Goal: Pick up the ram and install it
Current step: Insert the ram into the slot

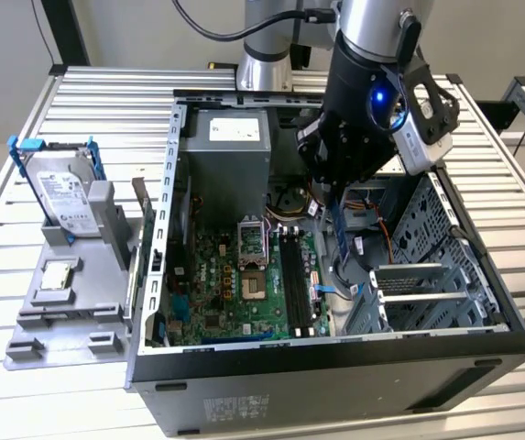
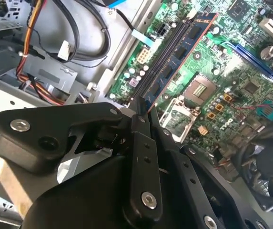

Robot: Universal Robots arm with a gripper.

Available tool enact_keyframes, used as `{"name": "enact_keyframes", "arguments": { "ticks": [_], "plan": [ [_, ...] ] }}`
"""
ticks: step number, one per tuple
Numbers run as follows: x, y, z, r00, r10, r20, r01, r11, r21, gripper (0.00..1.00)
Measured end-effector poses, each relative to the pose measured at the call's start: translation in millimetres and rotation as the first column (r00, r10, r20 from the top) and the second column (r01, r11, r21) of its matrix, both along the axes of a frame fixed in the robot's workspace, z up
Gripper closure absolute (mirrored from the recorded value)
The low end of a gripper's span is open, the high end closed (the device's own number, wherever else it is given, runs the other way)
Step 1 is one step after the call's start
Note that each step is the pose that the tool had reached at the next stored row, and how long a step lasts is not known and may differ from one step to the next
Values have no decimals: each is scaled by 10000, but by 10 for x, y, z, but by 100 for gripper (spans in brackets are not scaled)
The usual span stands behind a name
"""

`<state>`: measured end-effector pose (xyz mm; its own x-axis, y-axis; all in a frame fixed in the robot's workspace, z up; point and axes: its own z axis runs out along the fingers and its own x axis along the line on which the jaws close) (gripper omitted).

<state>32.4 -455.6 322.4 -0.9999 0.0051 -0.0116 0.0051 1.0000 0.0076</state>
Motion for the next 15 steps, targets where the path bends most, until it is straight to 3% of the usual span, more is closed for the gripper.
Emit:
{"name": "enact_keyframes", "arguments": {
  "ticks": [3,15],
  "plan": [
    [-23,0,-91,9999,157,0,-157,9999,1,100],
    [-184,0,-310,9996,267,1,-267,9996,2,100]
  ]
}}
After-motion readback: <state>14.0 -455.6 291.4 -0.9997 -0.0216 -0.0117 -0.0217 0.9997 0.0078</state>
